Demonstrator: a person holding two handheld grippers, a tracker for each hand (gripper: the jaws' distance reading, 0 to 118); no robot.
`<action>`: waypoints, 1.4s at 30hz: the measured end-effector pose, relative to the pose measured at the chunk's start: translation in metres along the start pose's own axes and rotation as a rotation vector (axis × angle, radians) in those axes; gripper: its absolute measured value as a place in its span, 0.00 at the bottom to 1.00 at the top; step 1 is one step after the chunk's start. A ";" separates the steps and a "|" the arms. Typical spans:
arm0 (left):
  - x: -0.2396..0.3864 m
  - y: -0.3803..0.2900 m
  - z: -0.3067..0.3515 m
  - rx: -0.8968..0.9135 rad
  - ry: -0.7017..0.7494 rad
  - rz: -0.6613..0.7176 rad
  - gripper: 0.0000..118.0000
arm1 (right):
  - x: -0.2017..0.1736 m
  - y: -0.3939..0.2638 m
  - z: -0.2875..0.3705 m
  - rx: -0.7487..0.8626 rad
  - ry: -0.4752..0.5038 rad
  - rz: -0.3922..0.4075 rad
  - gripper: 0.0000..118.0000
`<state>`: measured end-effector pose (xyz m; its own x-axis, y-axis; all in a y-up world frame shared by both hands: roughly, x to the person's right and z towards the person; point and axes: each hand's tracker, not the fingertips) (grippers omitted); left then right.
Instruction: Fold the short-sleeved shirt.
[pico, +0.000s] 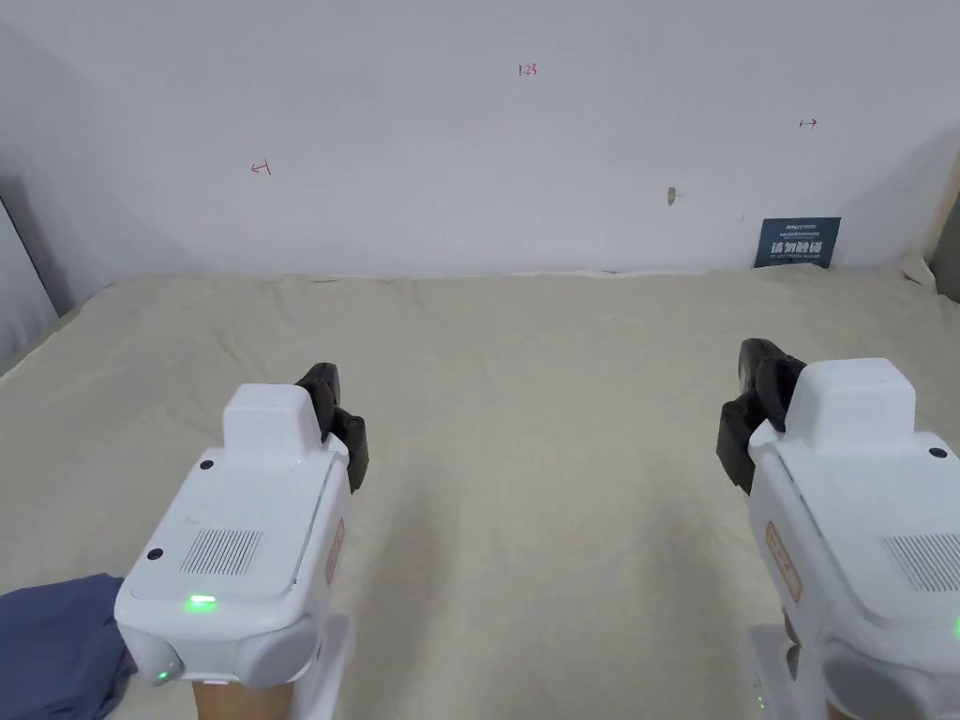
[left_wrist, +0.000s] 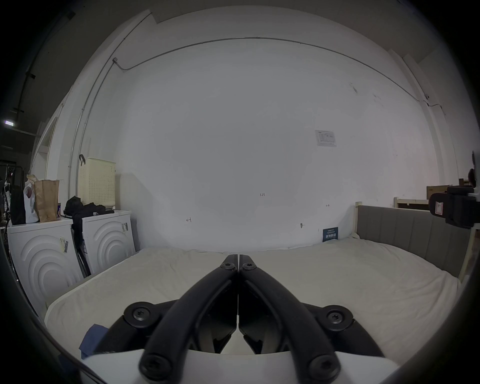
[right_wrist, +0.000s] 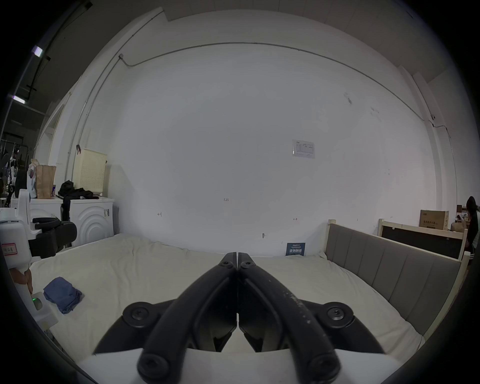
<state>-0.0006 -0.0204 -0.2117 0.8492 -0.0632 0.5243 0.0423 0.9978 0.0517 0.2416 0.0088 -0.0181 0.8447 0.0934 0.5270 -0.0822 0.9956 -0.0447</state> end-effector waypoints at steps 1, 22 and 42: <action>0.000 0.000 0.000 0.001 -0.001 0.001 0.00 | 0.000 0.000 0.000 0.000 0.000 0.000 0.01; -0.002 0.001 -0.004 -0.015 -0.015 0.034 0.98 | 0.006 -0.003 0.000 -0.020 -0.017 -0.029 0.93; 0.000 0.002 0.001 0.016 0.025 0.022 1.00 | 0.009 -0.003 0.003 -0.008 -0.047 -0.044 1.00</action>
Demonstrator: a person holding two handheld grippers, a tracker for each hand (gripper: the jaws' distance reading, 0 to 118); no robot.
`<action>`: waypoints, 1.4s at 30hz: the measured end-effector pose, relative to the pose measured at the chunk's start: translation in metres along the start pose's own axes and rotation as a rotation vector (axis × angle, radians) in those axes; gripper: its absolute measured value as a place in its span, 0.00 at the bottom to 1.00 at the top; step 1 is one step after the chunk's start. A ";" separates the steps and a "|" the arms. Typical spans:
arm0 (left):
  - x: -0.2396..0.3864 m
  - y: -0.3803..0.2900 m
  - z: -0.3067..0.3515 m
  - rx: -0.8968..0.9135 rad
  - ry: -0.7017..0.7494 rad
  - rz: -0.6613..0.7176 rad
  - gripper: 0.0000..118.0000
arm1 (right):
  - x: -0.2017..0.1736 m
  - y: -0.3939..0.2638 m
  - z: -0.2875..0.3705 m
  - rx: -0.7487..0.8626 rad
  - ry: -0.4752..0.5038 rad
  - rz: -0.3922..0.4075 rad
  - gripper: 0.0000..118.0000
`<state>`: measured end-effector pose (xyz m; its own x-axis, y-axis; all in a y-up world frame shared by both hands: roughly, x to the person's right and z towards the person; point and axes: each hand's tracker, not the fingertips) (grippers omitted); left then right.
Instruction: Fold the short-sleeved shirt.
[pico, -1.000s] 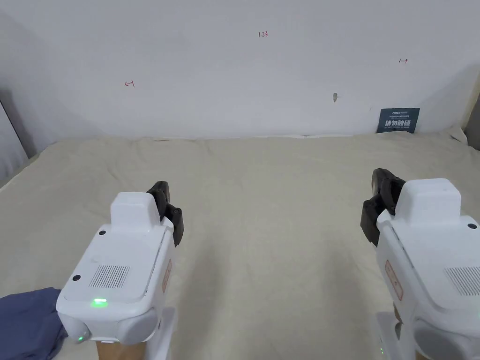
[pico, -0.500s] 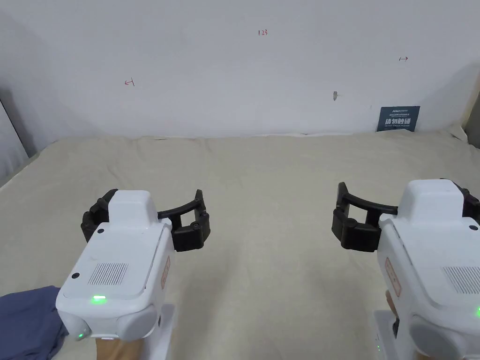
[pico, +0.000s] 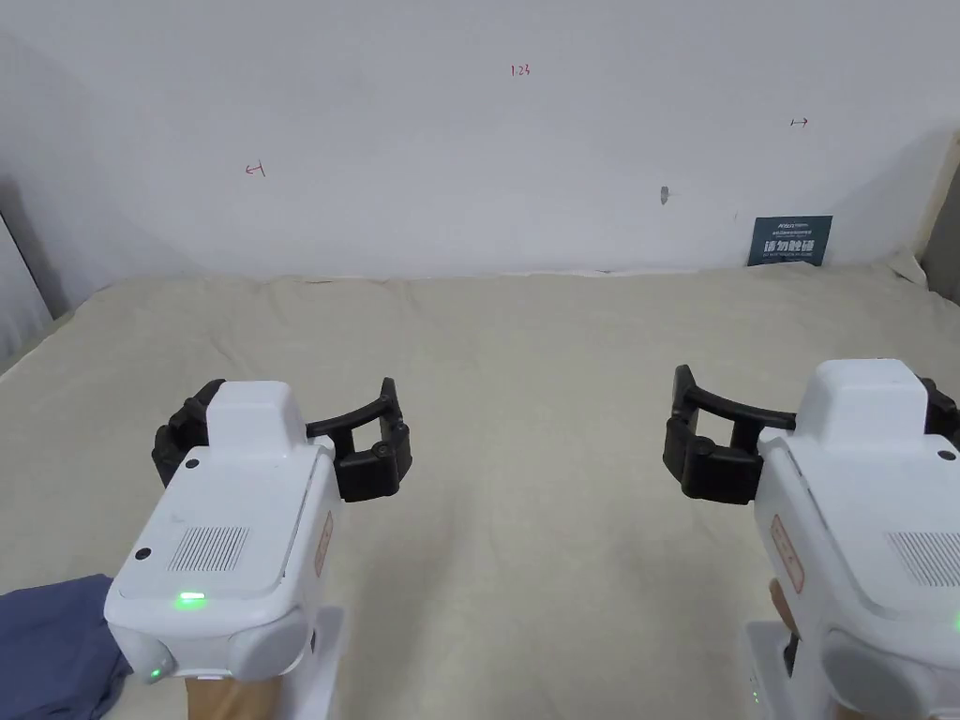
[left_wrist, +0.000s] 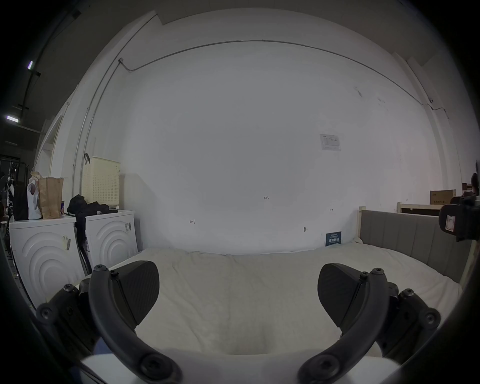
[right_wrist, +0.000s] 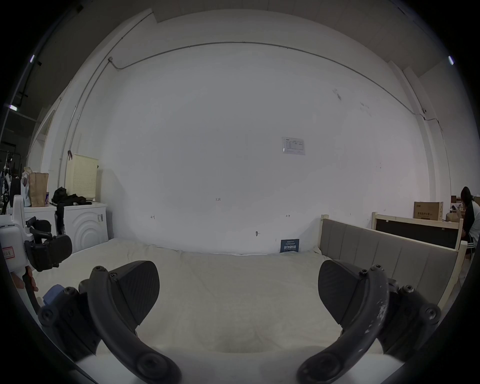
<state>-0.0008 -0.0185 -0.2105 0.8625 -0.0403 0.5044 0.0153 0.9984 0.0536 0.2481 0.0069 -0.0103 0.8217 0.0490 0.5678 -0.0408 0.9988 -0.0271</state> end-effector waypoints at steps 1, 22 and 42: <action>0.000 0.000 0.000 0.000 -0.001 0.000 1.00 | 0.000 0.000 0.000 -0.001 0.000 0.000 1.00; 0.000 -0.001 0.001 -0.001 0.003 -0.011 1.00 | -0.002 -0.001 0.000 -0.006 0.010 0.000 1.00; -0.002 0.000 0.001 -0.009 -0.001 -0.006 1.00 | -0.001 -0.001 0.000 -0.011 0.021 -0.001 1.00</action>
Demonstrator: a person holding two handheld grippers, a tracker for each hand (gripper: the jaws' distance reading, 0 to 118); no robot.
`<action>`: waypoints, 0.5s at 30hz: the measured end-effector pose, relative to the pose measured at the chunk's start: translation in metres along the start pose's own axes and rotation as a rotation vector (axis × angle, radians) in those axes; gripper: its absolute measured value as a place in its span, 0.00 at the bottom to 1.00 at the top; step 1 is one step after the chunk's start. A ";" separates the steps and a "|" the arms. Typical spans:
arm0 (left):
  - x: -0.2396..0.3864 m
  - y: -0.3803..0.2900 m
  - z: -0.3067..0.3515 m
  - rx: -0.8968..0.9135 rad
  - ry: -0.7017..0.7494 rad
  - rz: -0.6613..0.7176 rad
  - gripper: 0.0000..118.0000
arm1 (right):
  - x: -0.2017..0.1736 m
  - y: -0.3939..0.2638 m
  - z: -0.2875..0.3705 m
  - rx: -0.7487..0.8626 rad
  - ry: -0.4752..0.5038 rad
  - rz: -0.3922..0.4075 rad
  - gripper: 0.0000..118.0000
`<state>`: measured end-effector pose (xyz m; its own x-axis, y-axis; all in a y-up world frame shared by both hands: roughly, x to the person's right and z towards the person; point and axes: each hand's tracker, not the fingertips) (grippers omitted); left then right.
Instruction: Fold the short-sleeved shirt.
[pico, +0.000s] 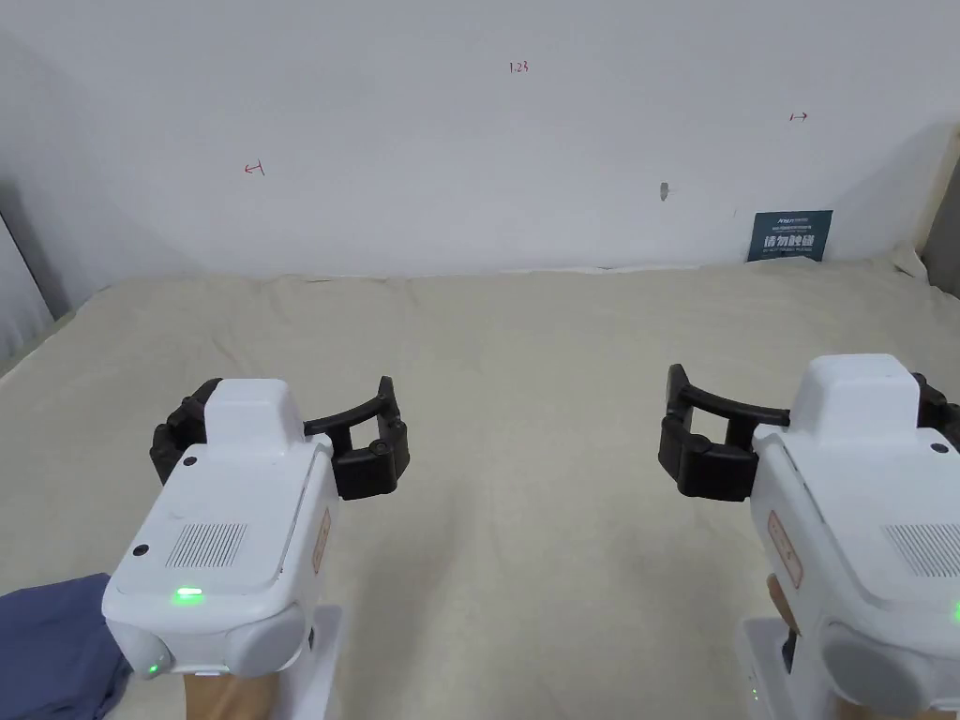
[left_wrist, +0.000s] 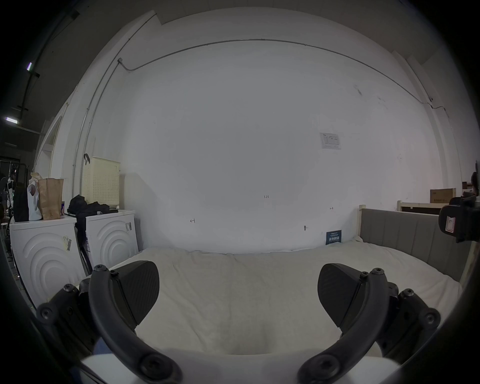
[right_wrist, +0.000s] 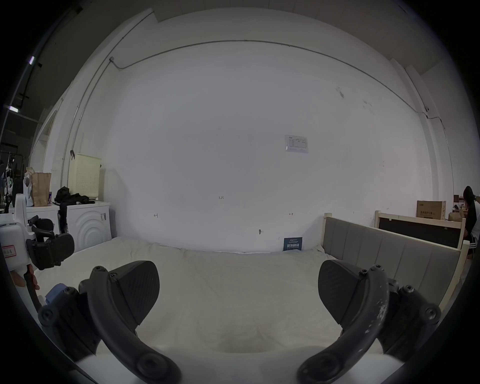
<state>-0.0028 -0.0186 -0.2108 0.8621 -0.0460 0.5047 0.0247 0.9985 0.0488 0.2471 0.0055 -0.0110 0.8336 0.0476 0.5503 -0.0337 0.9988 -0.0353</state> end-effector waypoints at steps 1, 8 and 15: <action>0.000 0.000 0.000 0.000 -0.001 0.000 1.00 | 0.000 0.000 0.000 -0.002 0.000 -0.001 1.00; 0.000 0.001 0.001 -0.004 -0.008 0.002 1.00 | -0.002 0.004 -0.006 -0.104 -0.040 -0.047 1.00; -0.002 0.002 0.003 -0.013 -0.018 0.009 1.00 | -0.011 0.016 -0.015 -0.447 -0.181 -0.114 1.00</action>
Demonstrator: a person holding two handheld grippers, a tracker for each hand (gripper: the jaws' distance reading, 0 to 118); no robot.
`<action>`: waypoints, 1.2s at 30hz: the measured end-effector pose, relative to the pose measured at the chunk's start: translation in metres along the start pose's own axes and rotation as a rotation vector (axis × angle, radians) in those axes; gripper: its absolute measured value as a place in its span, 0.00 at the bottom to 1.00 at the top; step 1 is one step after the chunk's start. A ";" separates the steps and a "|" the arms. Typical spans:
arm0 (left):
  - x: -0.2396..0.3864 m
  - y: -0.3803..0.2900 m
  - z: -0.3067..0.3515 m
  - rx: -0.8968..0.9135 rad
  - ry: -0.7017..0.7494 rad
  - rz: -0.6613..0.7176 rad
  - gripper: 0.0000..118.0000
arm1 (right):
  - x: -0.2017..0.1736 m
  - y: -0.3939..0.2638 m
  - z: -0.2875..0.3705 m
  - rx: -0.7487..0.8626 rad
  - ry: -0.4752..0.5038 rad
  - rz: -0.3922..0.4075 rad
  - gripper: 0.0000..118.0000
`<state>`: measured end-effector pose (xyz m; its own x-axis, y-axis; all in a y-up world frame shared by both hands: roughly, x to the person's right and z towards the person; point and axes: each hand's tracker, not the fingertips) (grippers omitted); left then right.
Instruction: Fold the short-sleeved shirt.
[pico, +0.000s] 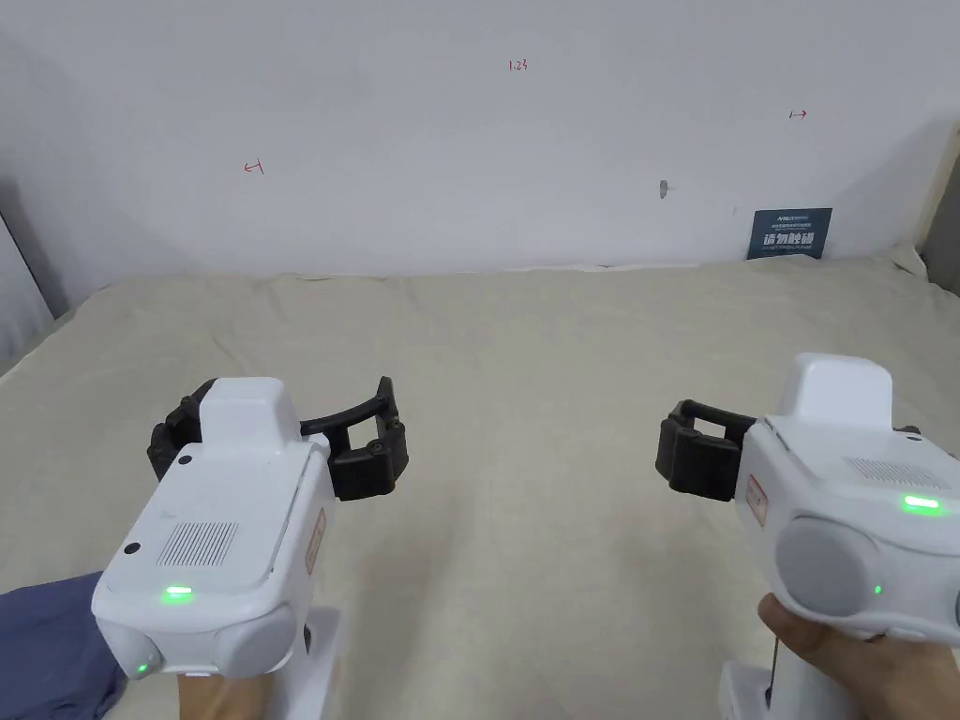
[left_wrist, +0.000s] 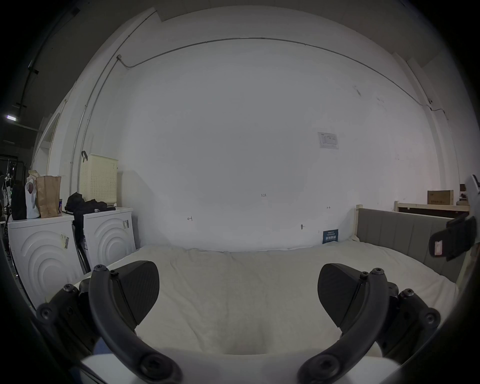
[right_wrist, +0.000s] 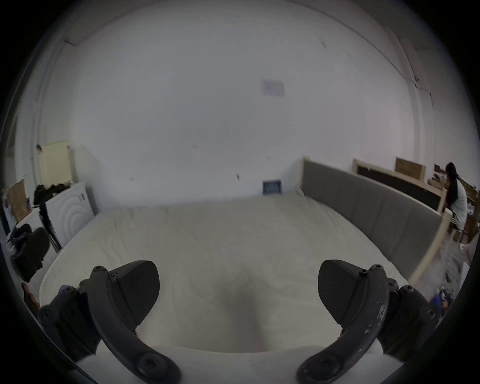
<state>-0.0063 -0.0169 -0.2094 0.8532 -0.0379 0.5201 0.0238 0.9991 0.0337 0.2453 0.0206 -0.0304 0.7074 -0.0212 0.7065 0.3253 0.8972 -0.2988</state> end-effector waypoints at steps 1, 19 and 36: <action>0.000 0.000 0.000 0.000 0.001 -0.002 1.00 | 0.000 -0.001 0.000 -0.021 0.000 -0.007 1.00; -0.004 -0.002 0.004 -0.004 0.000 -0.007 1.00 | 0.003 0.007 0.010 -0.022 0.050 -0.028 1.00; -0.008 0.001 0.007 0.019 0.008 0.003 1.00 | 0.015 -0.019 0.018 0.425 0.077 0.021 1.00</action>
<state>-0.0167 -0.0154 -0.2079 0.8575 -0.0351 0.5132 0.0120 0.9988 0.0484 0.2379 0.0111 -0.0022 0.7609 -0.0192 0.6486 0.0345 0.9993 -0.0108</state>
